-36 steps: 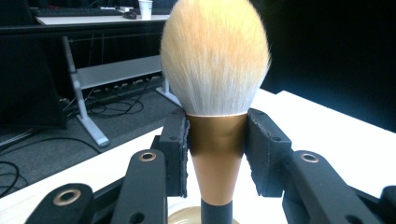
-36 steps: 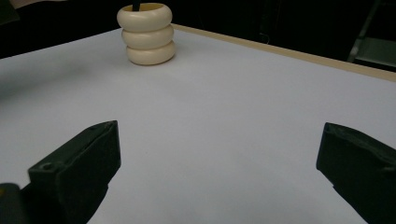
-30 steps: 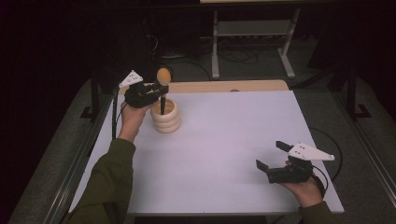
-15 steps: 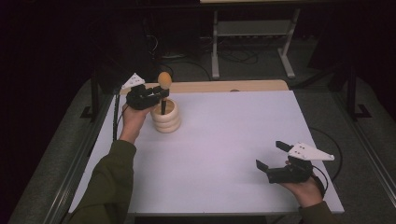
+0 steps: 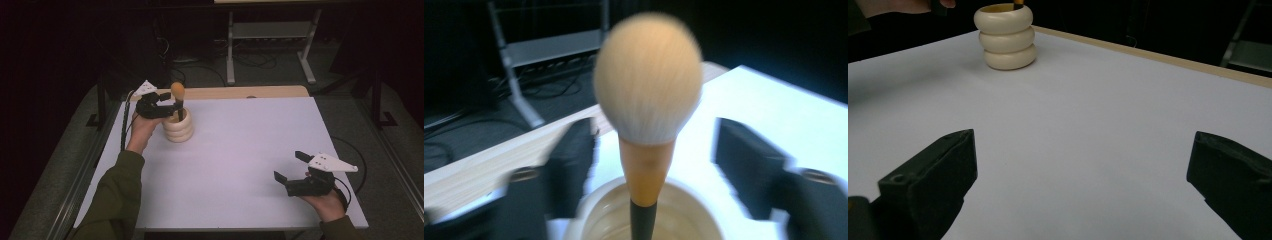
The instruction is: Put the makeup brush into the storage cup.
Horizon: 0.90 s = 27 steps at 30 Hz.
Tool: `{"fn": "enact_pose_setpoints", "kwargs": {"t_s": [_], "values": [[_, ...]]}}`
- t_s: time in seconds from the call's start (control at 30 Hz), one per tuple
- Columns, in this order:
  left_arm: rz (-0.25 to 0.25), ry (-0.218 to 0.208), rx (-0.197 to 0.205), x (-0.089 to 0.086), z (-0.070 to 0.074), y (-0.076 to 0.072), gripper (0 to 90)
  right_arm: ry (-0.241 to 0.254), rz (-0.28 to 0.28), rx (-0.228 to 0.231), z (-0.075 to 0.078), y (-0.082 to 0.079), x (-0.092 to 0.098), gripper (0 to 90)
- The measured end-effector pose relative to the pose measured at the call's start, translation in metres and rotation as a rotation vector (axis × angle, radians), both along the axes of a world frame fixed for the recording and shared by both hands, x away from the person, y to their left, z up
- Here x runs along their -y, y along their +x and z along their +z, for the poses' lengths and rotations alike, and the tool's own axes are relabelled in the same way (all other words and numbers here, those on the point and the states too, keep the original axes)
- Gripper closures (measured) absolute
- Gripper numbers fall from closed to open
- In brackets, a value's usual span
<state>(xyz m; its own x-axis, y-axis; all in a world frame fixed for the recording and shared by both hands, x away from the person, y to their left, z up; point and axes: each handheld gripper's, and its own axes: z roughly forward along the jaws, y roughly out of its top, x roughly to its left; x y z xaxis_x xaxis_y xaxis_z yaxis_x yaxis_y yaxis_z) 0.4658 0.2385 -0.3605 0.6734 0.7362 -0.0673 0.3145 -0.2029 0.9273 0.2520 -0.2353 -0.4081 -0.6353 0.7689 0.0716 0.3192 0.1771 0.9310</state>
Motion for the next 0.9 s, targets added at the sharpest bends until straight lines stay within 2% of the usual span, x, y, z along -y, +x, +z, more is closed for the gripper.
{"fn": "enact_pose_setpoints", "kwargs": {"t_s": [0.1, 0.23, 0.4, 0.67, 0.77, 0.9], "values": [[0.013, -0.017, -0.018, -0.001, 0.0, 0.0, 13.2, 0.0, 0.0, -0.001, 0.0, 0.0, 0.0, 0.0], [0.013, -0.012, -0.03, -0.004, -0.001, 0.0, 1.8, 0.0, 0.001, -0.001, 0.0, 0.0, 0.0, 0.0], [0.01, 0.021, -0.021, -0.004, 0.003, -0.004, 1.7, -0.001, 0.002, -0.001, 0.0, 0.0, 0.0, 0.0], [0.003, 0.035, -0.019, -0.007, 0.005, -0.016, 1.7, 0.013, 0.0, -0.006, -0.002, 0.001, 0.002, 0.0], [0.012, 0.018, -0.029, -0.012, 0.005, -0.019, 1.7, 0.017, -0.003, -0.006, -0.001, 0.001, 0.004, 0.0], [0.006, 0.012, -0.022, -0.018, 0.005, -0.025, 1.8, 0.013, -0.003, -0.003, -0.001, 0.001, 0.004, 0.0]]}}
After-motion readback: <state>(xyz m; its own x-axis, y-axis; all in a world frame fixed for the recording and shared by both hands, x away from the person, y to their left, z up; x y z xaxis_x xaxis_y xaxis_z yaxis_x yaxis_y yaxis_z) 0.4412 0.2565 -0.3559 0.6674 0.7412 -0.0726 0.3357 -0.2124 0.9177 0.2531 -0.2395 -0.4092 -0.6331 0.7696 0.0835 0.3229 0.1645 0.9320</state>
